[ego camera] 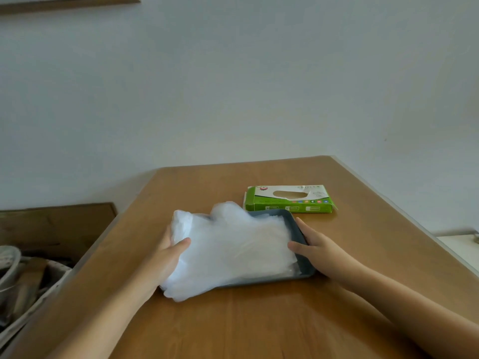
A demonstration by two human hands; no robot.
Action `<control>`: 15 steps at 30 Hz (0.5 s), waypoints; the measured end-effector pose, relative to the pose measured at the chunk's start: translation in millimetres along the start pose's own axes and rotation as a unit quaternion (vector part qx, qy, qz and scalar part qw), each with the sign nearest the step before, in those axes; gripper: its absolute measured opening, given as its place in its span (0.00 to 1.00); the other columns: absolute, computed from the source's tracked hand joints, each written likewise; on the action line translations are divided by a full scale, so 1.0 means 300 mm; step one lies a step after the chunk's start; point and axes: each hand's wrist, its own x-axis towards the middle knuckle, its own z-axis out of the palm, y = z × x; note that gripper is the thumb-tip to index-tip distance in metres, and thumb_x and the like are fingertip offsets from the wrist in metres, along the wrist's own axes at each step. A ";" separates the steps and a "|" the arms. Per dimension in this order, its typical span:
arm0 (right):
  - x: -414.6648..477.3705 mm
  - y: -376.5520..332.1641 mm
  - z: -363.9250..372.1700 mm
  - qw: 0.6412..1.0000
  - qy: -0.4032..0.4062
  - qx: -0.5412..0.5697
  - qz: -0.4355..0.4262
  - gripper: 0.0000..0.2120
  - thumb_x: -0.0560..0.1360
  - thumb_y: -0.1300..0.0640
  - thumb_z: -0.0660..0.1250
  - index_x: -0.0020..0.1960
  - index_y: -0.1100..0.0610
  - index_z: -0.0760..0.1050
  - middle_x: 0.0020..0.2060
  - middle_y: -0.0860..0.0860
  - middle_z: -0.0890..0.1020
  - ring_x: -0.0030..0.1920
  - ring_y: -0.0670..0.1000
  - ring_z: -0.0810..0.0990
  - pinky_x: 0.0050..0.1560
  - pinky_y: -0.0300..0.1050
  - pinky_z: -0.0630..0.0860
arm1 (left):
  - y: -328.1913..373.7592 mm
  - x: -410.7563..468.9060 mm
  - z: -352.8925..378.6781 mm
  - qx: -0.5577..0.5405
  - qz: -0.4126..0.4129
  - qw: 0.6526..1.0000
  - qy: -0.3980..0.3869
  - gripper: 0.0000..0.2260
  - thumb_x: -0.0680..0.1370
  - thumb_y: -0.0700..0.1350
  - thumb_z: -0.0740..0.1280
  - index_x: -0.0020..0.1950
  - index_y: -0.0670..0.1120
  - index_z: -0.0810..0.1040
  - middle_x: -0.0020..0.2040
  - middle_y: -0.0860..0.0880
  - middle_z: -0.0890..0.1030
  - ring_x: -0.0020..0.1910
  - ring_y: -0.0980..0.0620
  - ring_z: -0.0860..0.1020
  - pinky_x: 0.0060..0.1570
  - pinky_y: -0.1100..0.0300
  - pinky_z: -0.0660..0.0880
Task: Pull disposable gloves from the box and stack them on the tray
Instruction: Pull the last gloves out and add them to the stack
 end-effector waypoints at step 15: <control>0.394 0.038 -0.312 0.911 -0.026 -0.411 -0.011 0.28 0.72 0.42 0.70 0.69 0.44 0.68 0.77 0.52 0.52 0.76 0.59 0.46 0.74 0.59 0.50 | 0.400 0.137 0.154 0.283 0.165 0.941 0.084 0.30 0.78 0.53 0.65 0.77 0.51 0.58 0.79 0.47 0.50 0.78 0.49 0.48 0.74 0.54 0.49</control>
